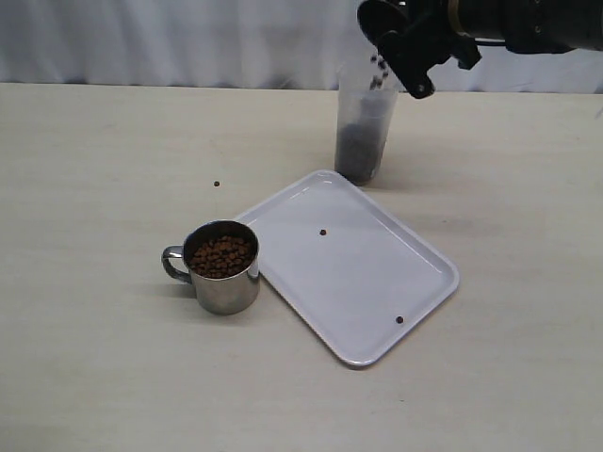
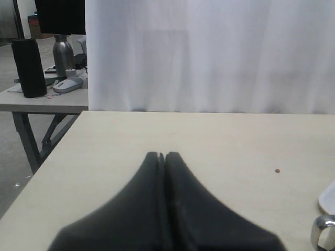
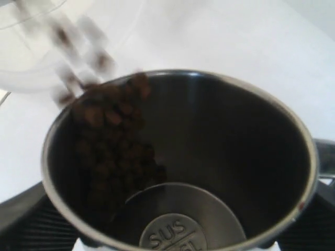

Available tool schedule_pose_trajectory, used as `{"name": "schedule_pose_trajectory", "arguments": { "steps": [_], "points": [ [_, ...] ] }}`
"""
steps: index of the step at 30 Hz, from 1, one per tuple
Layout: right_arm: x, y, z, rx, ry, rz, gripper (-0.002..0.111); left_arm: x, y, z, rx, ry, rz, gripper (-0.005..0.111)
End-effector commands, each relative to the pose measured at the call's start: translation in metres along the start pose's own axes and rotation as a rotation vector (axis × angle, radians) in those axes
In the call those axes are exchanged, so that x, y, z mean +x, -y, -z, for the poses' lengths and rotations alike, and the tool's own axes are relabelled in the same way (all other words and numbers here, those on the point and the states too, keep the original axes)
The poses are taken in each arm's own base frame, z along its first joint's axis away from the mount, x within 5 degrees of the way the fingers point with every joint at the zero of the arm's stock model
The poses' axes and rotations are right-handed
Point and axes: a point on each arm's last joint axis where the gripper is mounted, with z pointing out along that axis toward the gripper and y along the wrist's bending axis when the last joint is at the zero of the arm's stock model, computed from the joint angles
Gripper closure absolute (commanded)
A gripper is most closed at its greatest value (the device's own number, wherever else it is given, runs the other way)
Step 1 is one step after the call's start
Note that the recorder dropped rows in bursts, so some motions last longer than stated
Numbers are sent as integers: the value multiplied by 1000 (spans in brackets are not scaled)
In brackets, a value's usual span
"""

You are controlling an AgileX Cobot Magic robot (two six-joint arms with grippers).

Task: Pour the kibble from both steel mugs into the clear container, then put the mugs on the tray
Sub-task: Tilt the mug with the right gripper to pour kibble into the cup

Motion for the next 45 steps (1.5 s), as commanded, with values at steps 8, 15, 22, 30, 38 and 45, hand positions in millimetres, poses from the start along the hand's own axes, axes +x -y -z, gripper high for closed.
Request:
{"name": "schedule_pose_trajectory", "arguments": {
  "steps": [8,15,22,30,38,45],
  "points": [
    [-10,17,2,3,-44,83,104,0,0,0,6,7,6,107],
    [-9,17,2,-10,-67,105,104,0,0,0,6,7,6,107],
    [-8,16,2,-22,-81,137,104,0,0,0,6,7,6,107],
    [-25,16,1,-41,-62,241,104,0,0,0,6,7,6,107],
    [-27,10,1,-73,-69,280,104,0,0,0,6,7,6,107],
    [-23,12,4,-73,-89,265,104,0,0,0,6,7,6,107]
  ]
}}
